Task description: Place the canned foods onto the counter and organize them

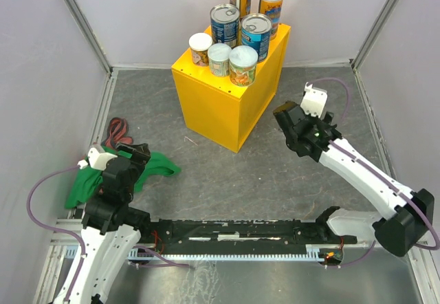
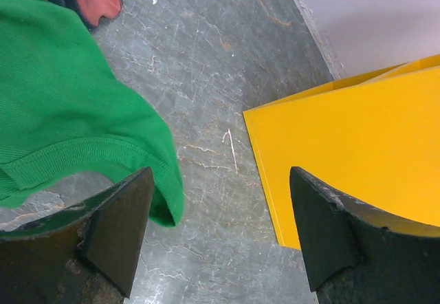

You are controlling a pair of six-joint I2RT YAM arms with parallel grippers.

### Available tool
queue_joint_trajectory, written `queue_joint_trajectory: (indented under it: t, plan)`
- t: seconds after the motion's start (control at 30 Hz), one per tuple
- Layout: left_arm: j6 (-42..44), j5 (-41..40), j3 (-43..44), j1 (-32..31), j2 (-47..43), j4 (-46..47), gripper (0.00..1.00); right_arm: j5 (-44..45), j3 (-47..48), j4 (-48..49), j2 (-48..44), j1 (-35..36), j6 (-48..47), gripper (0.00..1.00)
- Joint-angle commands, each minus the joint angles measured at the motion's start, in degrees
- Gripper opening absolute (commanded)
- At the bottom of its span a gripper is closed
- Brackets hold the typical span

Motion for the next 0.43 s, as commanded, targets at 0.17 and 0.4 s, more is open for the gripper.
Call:
queue_joint_trajectory:
  t: [0.17, 0.4]
  plan:
    - [6.52, -2.76, 0.02, -0.17, 0.56, 4.17, 0.86, -0.38, -0.15, -17.13, 4.24, -0.05, 15.52, 1.0]
    - [9.2, -3.68, 0.02, -0.18, 1.24, 5.39, 0.86, -1.7, -3.75, -9.03, -1.44, -0.16, 9.36, 1.0]
